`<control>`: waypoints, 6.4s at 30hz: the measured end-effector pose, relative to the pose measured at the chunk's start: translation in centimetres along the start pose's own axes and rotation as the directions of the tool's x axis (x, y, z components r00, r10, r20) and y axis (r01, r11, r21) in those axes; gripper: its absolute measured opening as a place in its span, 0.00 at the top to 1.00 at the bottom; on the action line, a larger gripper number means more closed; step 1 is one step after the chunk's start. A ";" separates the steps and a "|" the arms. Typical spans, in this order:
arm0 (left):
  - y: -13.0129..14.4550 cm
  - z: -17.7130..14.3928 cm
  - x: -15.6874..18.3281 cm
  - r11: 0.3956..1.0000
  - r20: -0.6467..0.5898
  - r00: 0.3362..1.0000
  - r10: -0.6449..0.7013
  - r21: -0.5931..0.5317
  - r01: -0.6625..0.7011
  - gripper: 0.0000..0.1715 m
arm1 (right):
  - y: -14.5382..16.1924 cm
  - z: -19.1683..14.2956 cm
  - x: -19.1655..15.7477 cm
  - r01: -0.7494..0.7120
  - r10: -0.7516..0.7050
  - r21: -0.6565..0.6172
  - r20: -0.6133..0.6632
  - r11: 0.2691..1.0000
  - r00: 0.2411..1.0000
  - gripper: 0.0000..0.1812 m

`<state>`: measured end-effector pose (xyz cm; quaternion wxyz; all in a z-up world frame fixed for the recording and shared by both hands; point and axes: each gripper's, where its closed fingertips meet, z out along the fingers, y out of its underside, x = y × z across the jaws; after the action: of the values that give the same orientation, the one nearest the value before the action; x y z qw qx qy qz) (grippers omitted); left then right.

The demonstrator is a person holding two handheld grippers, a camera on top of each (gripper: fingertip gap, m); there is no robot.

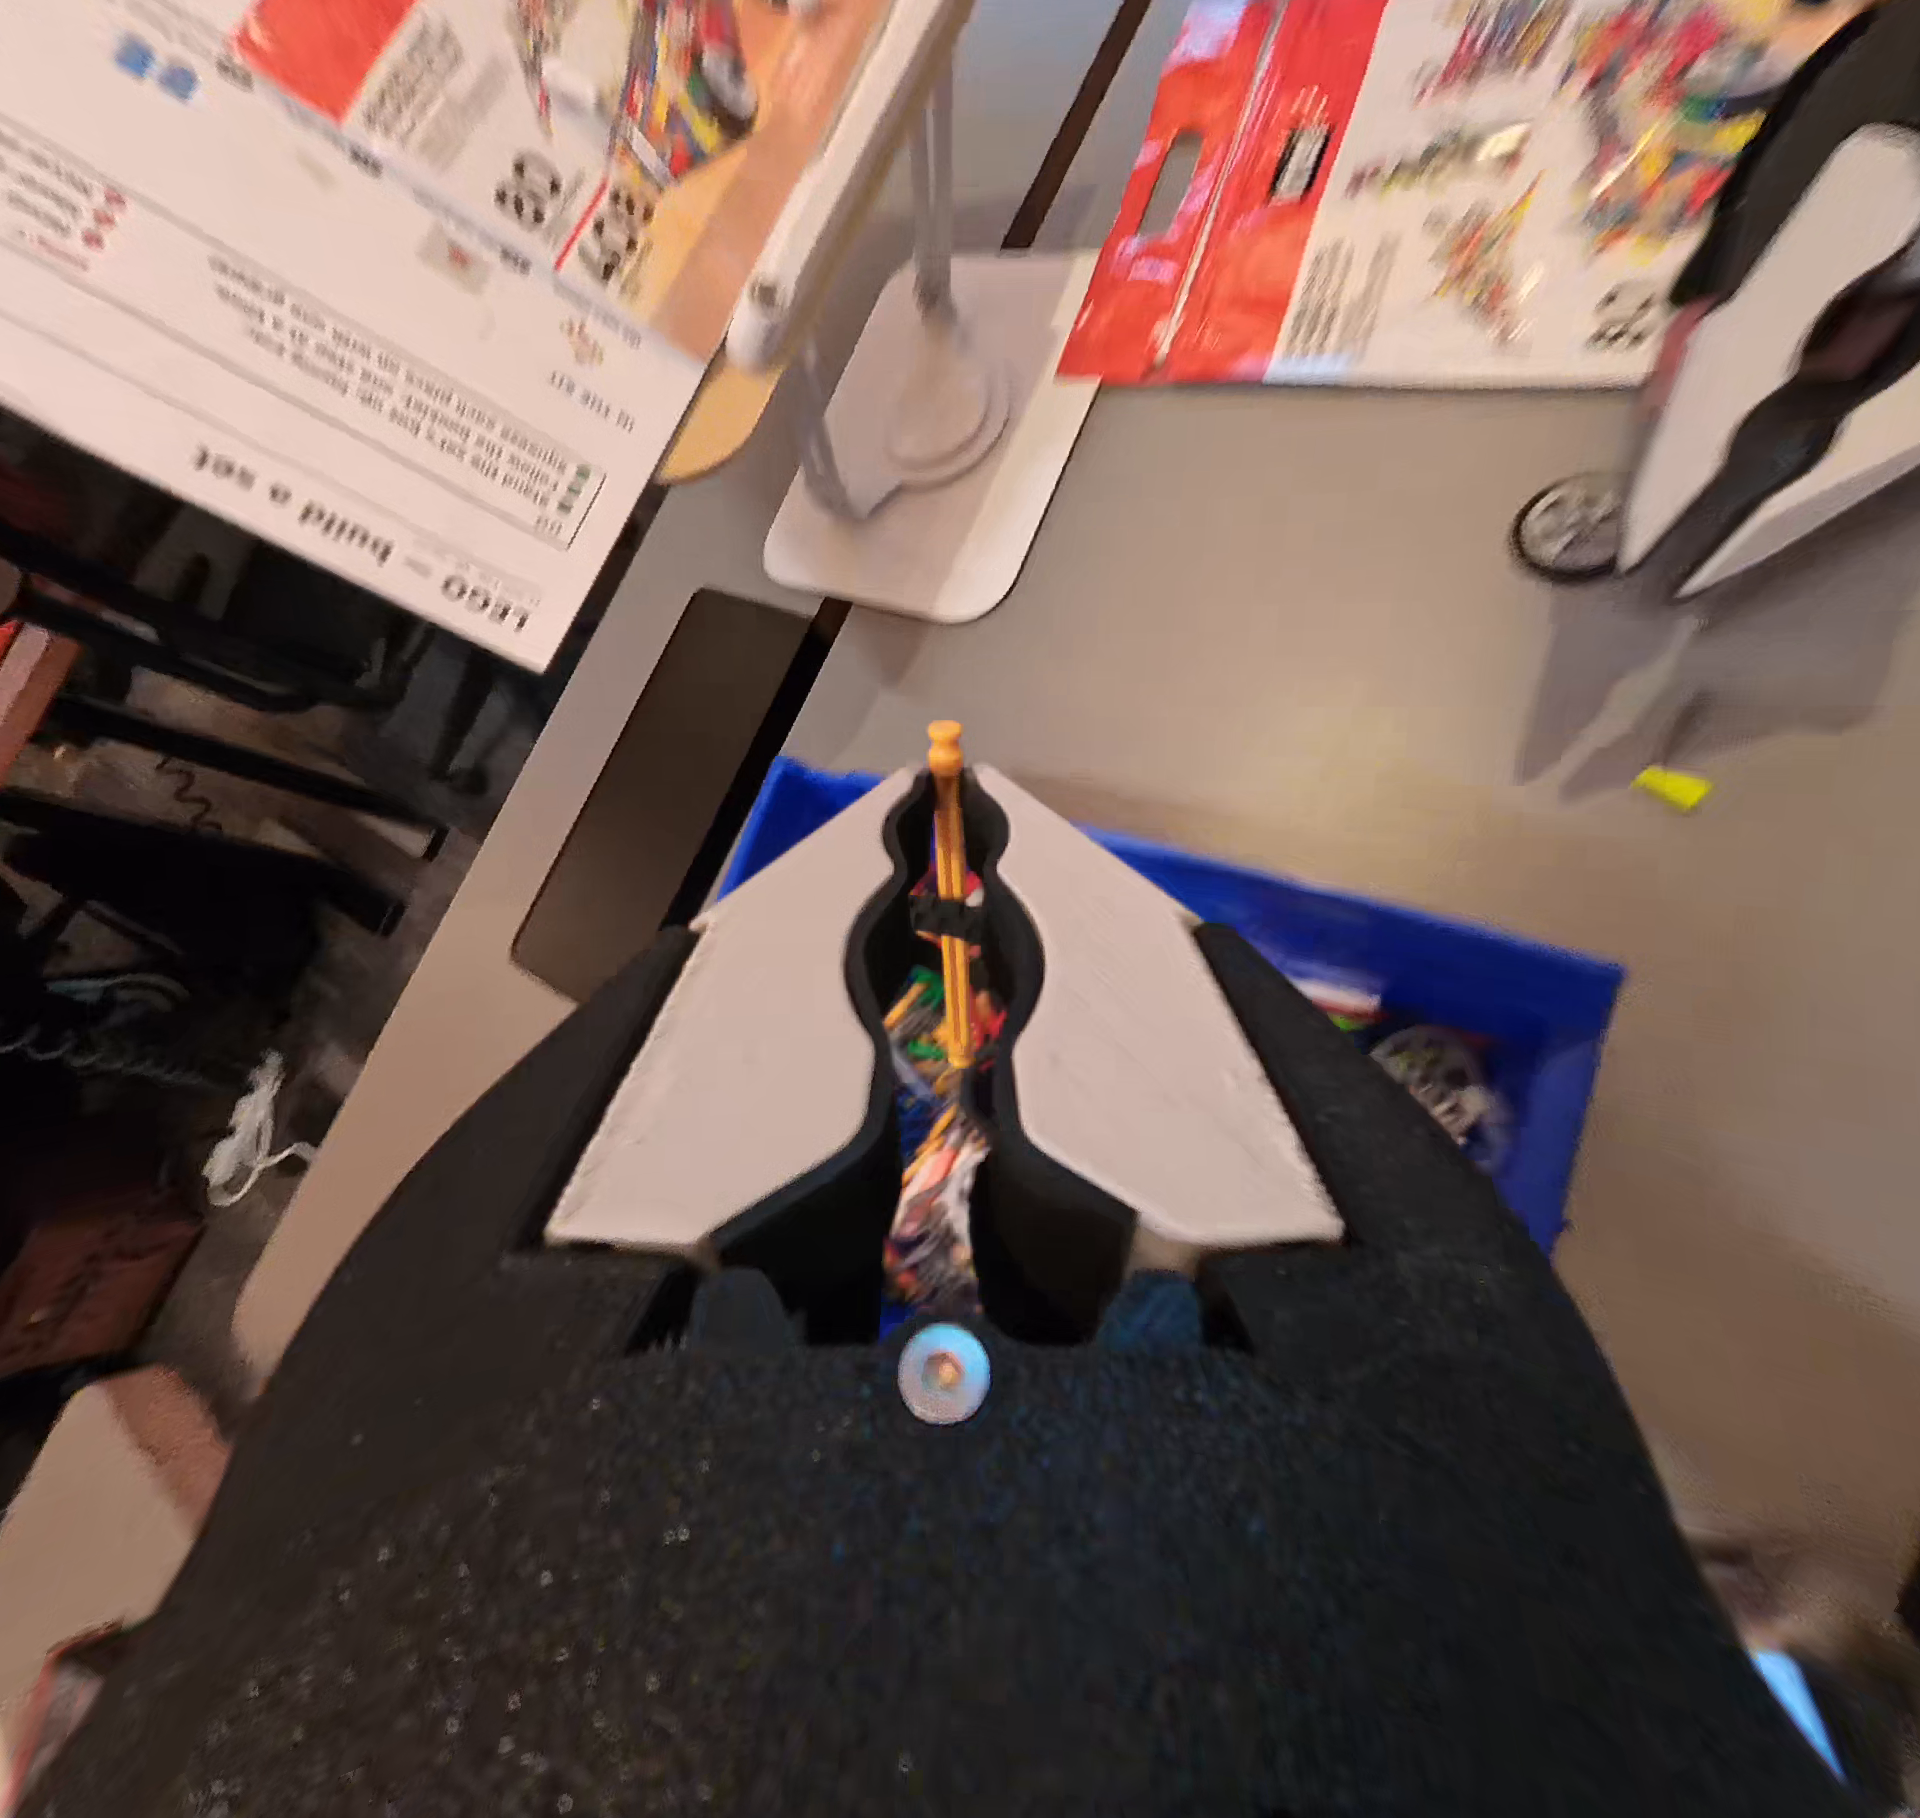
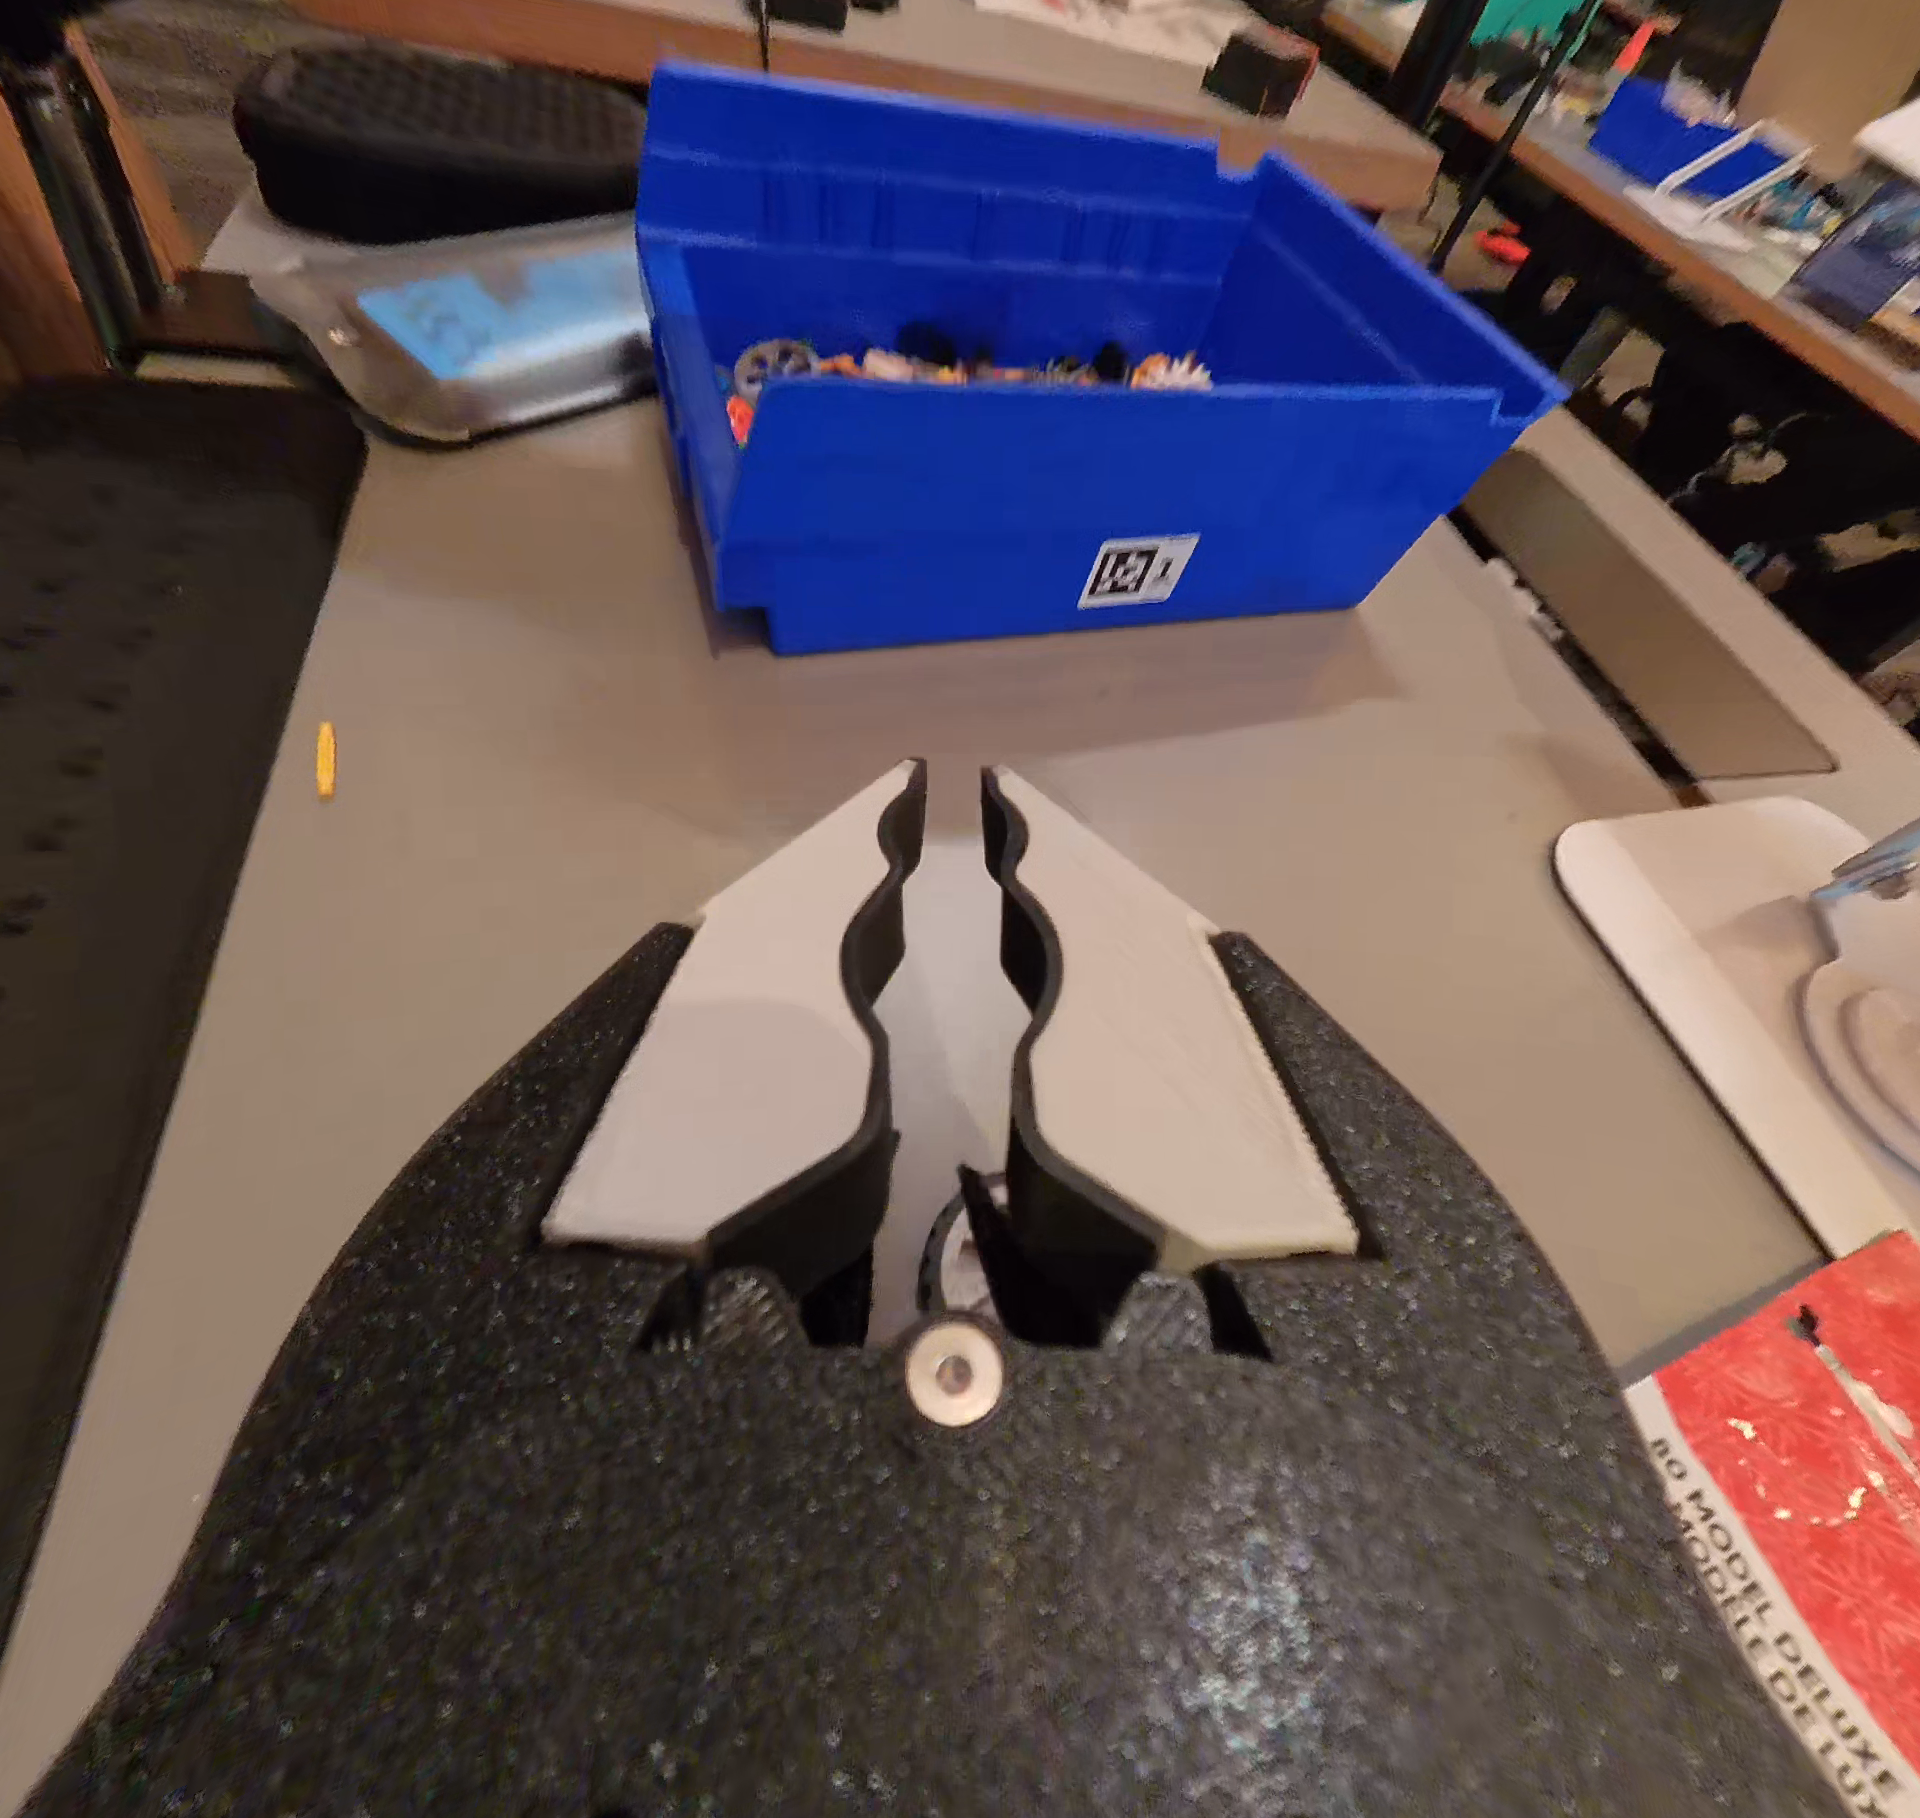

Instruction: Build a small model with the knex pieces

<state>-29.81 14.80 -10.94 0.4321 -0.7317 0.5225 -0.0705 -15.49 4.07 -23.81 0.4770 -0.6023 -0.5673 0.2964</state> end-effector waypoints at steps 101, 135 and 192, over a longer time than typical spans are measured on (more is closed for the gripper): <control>19.1 6.7 1.9 0.757 -0.214 0.976 -0.045 -0.644 -0.106 0.73 | 8.6 1.1 2.6 0.200 -0.078 -0.361 0.325 0.911 0.942 0.92; -1.1 1.1 19.4 0.994 -0.723 0.683 0.100 0.047 -0.096 0.98 | -7.1 0.7 -0.4 0.225 -0.241 0.156 0.091 0.962 0.966 0.85; 25.7 3.5 2.5 0.469 -0.310 0.948 -0.070 -0.849 -0.243 0.85 | -4.7 -0.7 4.3 0.040 -0.056 0.144 0.106 0.989 0.993 0.97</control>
<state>-44.91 12.62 -32.11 -0.0870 -0.8009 0.5803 0.1188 -15.94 7.57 -18.43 0.4939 -0.5357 -0.5845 0.3570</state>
